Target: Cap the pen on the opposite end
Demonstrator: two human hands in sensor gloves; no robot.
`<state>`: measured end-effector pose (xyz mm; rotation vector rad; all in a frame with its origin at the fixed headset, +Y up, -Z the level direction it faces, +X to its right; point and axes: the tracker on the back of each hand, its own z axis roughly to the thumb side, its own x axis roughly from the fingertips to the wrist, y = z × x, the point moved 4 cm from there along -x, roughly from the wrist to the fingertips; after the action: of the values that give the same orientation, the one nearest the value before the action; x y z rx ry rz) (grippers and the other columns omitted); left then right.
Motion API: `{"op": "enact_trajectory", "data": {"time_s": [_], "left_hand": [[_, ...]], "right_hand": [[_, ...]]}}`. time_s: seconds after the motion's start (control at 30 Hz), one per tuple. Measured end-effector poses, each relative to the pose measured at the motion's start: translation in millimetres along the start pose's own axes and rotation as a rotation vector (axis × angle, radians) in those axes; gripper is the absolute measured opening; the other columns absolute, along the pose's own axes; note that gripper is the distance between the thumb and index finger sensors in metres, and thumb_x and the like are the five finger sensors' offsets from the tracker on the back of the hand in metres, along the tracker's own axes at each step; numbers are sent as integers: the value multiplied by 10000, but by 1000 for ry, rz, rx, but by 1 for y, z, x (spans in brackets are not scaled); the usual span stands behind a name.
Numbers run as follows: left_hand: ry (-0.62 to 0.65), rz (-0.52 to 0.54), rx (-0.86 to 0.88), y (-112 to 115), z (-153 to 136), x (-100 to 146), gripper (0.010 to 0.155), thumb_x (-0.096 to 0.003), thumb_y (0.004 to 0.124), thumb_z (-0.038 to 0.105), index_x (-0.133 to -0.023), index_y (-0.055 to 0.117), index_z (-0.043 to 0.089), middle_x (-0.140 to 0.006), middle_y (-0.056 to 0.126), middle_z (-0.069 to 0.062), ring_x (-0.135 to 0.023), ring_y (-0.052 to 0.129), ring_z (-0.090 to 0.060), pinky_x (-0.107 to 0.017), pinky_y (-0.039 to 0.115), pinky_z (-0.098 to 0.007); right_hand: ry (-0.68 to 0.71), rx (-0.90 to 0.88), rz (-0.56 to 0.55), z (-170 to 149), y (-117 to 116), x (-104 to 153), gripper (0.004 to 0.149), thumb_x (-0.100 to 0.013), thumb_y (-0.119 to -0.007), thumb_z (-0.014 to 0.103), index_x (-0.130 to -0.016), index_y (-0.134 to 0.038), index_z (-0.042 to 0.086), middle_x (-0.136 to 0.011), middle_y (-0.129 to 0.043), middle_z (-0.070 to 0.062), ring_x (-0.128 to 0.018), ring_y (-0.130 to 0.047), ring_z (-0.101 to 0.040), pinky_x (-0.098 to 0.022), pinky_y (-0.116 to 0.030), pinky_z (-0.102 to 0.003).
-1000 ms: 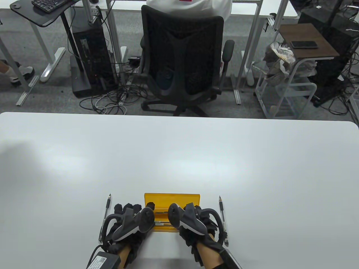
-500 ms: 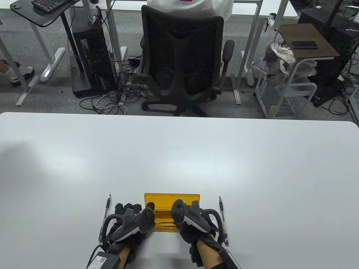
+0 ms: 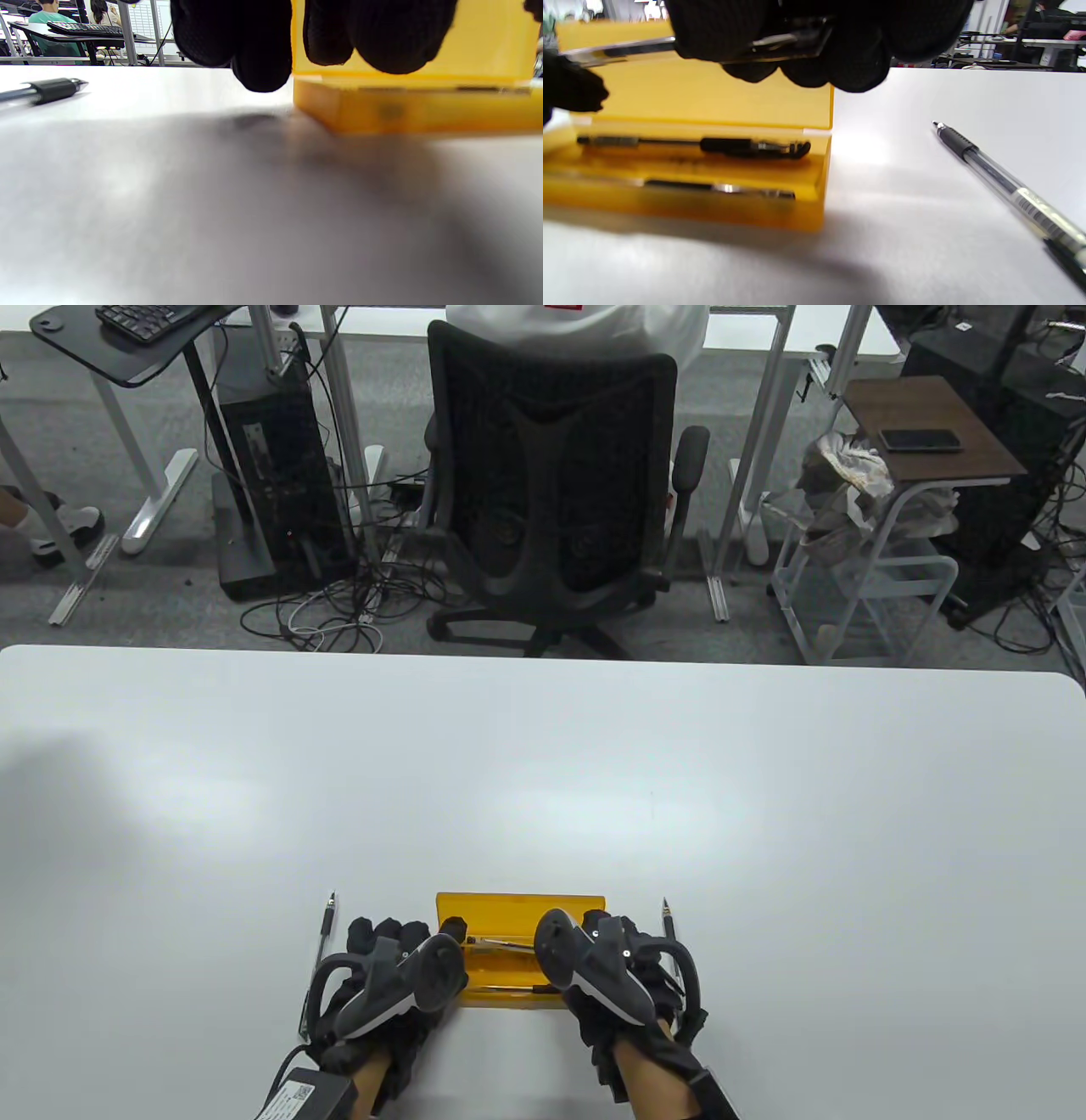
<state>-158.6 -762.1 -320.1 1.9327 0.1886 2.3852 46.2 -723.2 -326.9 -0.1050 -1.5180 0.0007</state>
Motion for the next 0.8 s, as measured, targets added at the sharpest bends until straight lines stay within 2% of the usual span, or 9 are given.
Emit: {"op": "enact_trajectory", "data": {"time_s": [0.1,0.2,0.33,0.47,0.53,0.6,0.7,0.8], "left_hand": [[28,39,104,-11,-4,7,639,-497,765,477,-1086,629,270,-1013,769,-168,-892,677,-403,-728,336,-734],[29,82,207,-23,-9,15,625,-493,775,477,-1067,674,250,-997,789,-167,-882,694,-402,-722,351,-732],[5,196,539,-38,-21,27,608,-495,807,447,-1028,733,165,-938,847,-153,-832,752,-387,-711,416,-717],[34,237,947,-43,-25,37,650,-497,810,452,-1057,685,146,-973,833,-131,-861,748,-364,-729,441,-689],[105,189,1177,-41,-23,38,655,-509,823,446,-1075,656,164,-1003,807,-111,-893,728,-346,-747,427,-681],[119,169,1366,-38,-23,40,584,-520,847,367,-1051,696,177,-990,819,-99,-897,725,-337,-758,415,-687],[135,172,1433,-37,-26,39,506,-525,838,337,-1005,744,210,-943,854,-75,-868,760,-310,-758,442,-675],[103,217,1420,-38,-31,40,501,-511,840,352,-987,762,217,-917,883,-60,-843,798,-291,-745,475,-677]], "right_hand": [[-25,-98,-45,-9,12,4,437,-417,-744,353,-830,-874,288,-819,-948,-90,-692,-967,-328,-464,-827,-478],[-37,-191,-34,-12,17,9,436,-421,-740,349,-827,-878,275,-777,-990,-101,-636,-1003,-333,-402,-859,-453],[29,-355,-104,-4,30,18,438,-414,-739,349,-816,-887,260,-696,-1022,-64,-548,-1035,-288,-351,-865,-417],[197,-605,11,17,27,24,439,-415,-739,351,-818,-886,258,-672,-1023,-59,-500,-1037,-271,-333,-862,-399],[234,-687,70,24,21,26,443,-416,-735,352,-823,-881,254,-654,-1027,-57,-469,-1039,-260,-325,-862,-389],[243,-767,147,26,16,24,446,-420,-728,362,-826,-878,256,-619,-1035,-59,-408,-1039,-243,-301,-867,-378],[199,-910,240,23,8,23,470,-423,-736,410,-800,-905,186,-539,-1036,-77,-315,-1023,-182,-255,-866,-360],[175,-904,234,21,7,23,499,-416,-737,473,-749,-926,152,-460,-1032,-48,-253,-1008,-154,-219,-860,-349]]}}
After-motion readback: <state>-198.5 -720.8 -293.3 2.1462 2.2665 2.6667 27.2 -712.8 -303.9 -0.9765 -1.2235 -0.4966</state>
